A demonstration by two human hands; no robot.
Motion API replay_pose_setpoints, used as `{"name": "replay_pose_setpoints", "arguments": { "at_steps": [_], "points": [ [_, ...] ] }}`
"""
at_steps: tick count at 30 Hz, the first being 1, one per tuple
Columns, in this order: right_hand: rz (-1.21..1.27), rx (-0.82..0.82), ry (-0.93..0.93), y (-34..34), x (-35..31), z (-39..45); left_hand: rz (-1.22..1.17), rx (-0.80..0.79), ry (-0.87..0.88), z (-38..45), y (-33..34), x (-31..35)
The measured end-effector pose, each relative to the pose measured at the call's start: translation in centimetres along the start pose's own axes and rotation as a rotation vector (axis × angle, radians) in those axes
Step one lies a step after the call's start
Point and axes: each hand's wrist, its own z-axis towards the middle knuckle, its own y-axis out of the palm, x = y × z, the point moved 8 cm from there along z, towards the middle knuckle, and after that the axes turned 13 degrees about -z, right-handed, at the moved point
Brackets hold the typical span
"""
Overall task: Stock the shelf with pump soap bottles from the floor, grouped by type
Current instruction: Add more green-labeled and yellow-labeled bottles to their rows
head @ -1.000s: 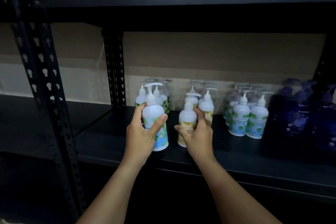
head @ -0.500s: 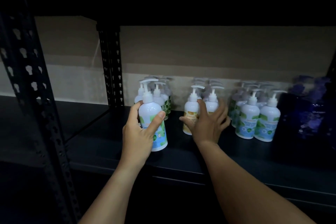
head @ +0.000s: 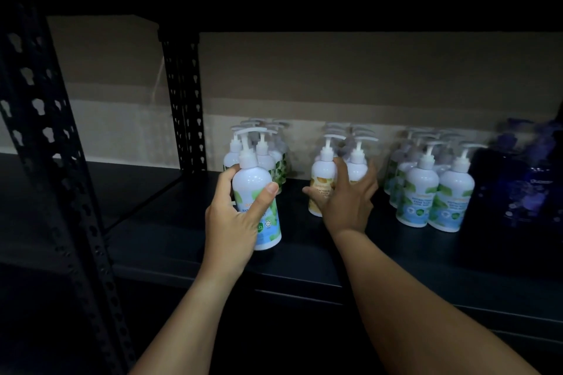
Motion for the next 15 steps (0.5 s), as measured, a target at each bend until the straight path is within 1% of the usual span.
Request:
{"name": "replay_pose_setpoints", "arguments": {
  "at_steps": [15],
  "points": [
    [0.031,-0.009,0.004,0.18,0.02,-0.19,0.002,0.003,-0.007,-0.05,-0.02,-0.01]
  ]
}}
